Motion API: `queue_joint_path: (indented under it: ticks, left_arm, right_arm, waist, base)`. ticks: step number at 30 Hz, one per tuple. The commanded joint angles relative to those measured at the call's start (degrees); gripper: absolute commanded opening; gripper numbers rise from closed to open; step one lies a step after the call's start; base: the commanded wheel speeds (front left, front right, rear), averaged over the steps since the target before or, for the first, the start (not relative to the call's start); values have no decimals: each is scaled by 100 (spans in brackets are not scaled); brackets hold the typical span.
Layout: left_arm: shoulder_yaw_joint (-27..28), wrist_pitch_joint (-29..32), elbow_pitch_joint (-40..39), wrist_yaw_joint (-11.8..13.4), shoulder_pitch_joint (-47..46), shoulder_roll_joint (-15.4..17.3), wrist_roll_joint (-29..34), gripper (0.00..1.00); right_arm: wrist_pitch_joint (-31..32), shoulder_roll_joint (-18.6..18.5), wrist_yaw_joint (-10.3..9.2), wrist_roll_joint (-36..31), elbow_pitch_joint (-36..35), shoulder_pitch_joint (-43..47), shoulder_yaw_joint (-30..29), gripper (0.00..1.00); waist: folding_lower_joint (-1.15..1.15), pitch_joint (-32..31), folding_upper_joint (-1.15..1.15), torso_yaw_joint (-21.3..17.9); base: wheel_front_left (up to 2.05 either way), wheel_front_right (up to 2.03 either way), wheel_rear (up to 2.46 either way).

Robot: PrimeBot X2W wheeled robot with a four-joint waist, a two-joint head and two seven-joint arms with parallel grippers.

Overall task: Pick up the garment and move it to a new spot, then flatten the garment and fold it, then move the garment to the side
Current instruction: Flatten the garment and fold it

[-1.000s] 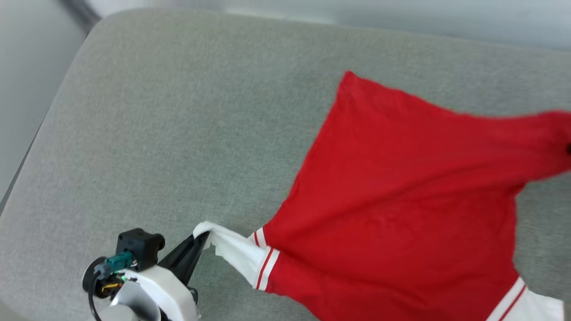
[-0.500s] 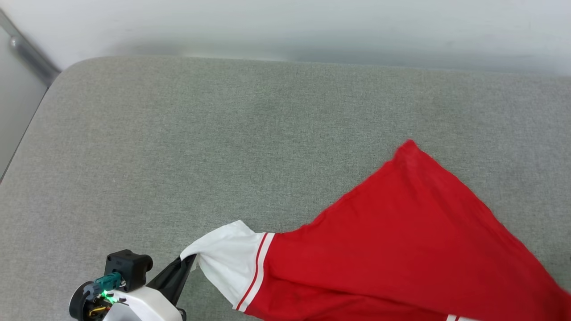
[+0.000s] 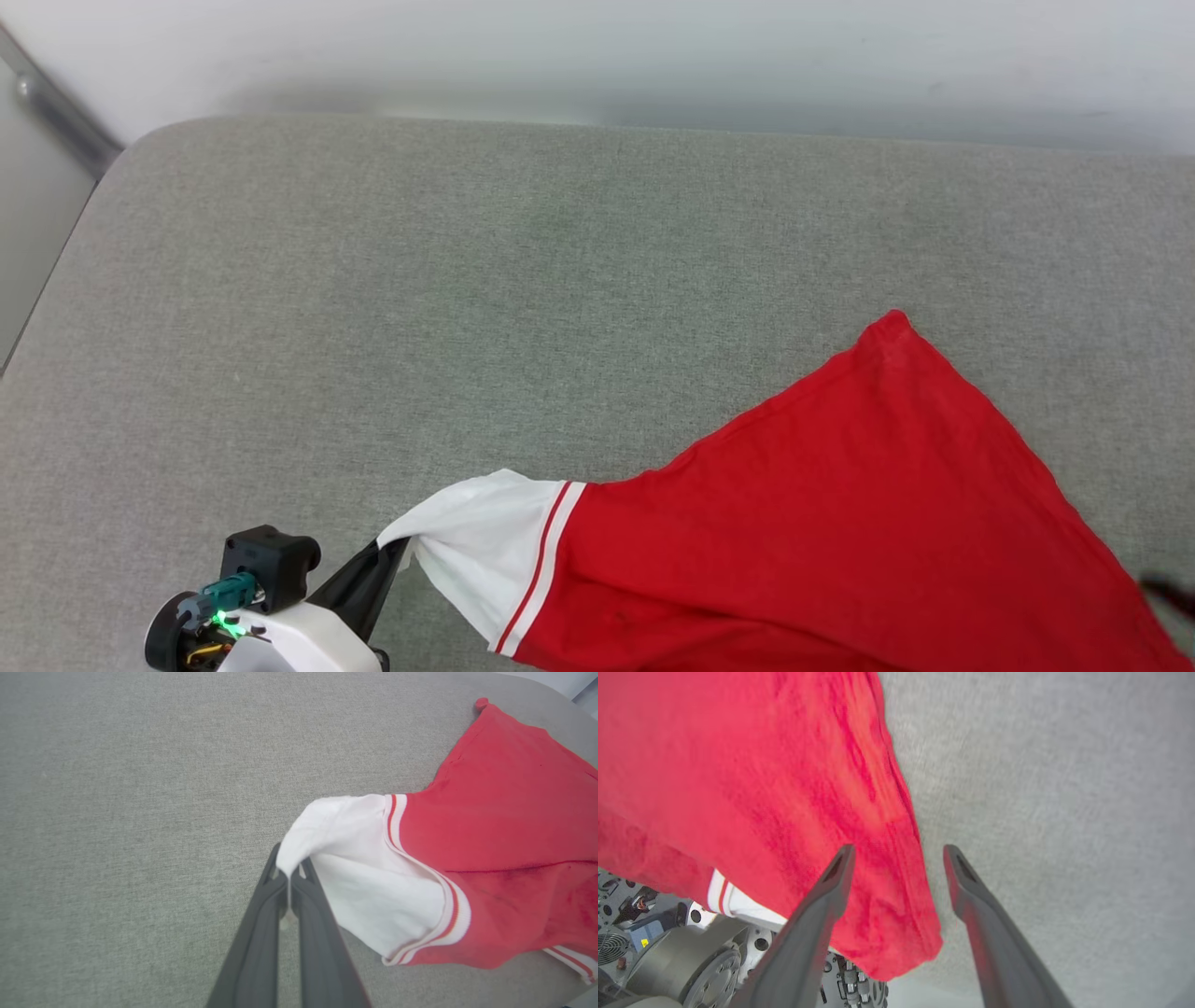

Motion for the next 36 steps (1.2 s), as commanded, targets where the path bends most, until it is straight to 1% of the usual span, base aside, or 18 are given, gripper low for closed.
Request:
queue_joint_path:
  ticks: [1,3,4,7,9,13,16,20,24,26,30,33,36]
  left_arm:
    - [-8,-3,7,-18,-7,-8,34,0]
    - [-18,-2,-4,-21,-47,-26,59,0]
    - [-39,18,-16,-40,-137,-77,99,0]
    - [-57,48,-4,-84,-234,-127,146,0]
    - [-61,53,2,-110,-323,-168,172,0]
    - [-90,51,44,-181,-461,-280,253,0]
    - [-99,43,70,-224,-581,-350,308,0]
    - [-125,27,92,-284,-731,-486,378,0]
    - [-132,15,122,-323,-854,-578,434,0]
    - [-118,4,134,-336,-907,-632,457,0]
    - [-112,-13,195,-376,-992,-692,483,0]
    - [-117,-25,239,-396,-1034,-745,504,0]
    - [-113,-36,291,-419,-1057,-766,495,0]
  right_arm:
    - [-26,-57,-2,-3,-150,-291,-108,100]
    - [15,-113,-2,19,-289,-651,-200,100]
    - [156,-248,-2,-61,-439,-1289,-129,100]
    - [447,-329,-2,-118,-464,-1980,148,100]
    - [650,-287,-2,-199,-389,-2463,380,100]
    - [1029,-65,-2,-510,-90,-3352,962,100]
    - [1287,211,-2,-782,281,-3901,1398,100]
    - [1399,510,-2,-1128,849,-4489,1859,100]
    - [1235,764,-2,-1315,1427,-4854,2149,100]
    - [1111,903,-2,-1362,1725,-4948,2231,100]
    - [852,1066,-2,-1343,2192,-5020,2380,100]
    - [854,1033,-1,-1298,2421,-4849,2780,100]
    - [792,1073,7,-1092,2568,-4681,3021,100]
  waist:
    - [1,-4,0,19]
    - [1,12,0,55]
    - [1,87,0,136]
    - [1,178,0,227]
    - [1,262,0,305]
    - [1,448,0,442]
    - [1,610,0,538]
    - [1,855,0,675]
    - [1,1094,0,790]
    - [1,1205,0,830]
    - [1,1382,0,895]
    - [1,1464,0,907]
    - [1,1494,0,885]
  base:
    - [0,0,0]
    - [0,0,0]
    - [0,0,0]
    - [0,0,0]
    - [0,0,0]
    - [0,0,0]
    - [0,0,0]
    - [0,0,0]
    - [0,0,0]
    - [0,0,0]
    - [0,0,0]
    - [0,0,0]
    - [0,0,0]
